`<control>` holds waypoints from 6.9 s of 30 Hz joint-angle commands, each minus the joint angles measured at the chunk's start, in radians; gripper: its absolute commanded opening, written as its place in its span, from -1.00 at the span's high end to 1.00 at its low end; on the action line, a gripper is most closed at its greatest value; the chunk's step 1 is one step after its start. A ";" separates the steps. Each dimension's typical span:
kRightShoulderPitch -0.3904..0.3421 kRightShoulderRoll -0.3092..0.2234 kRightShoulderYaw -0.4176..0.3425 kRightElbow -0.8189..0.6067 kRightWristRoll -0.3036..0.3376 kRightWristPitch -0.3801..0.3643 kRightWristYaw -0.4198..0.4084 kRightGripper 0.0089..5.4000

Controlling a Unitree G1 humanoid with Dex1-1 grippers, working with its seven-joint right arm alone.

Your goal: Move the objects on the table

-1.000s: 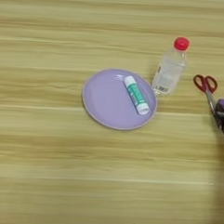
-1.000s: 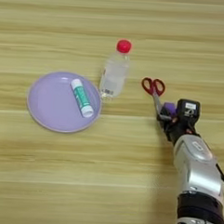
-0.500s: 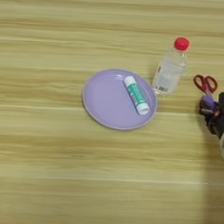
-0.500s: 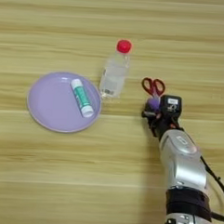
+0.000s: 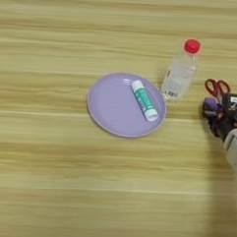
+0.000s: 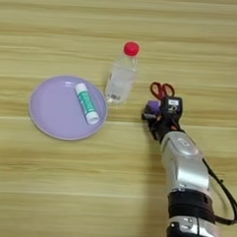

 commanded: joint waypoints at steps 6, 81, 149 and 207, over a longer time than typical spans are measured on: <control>-0.086 -0.009 0.019 -0.001 -0.015 -0.050 0.004 0.47; 0.022 -0.003 0.042 -0.148 -0.018 -0.018 0.026 -0.99; -0.176 0.018 0.136 -0.243 -0.058 0.067 0.060 -0.99; -0.304 0.049 0.118 -0.032 -0.088 -0.113 0.037 -0.17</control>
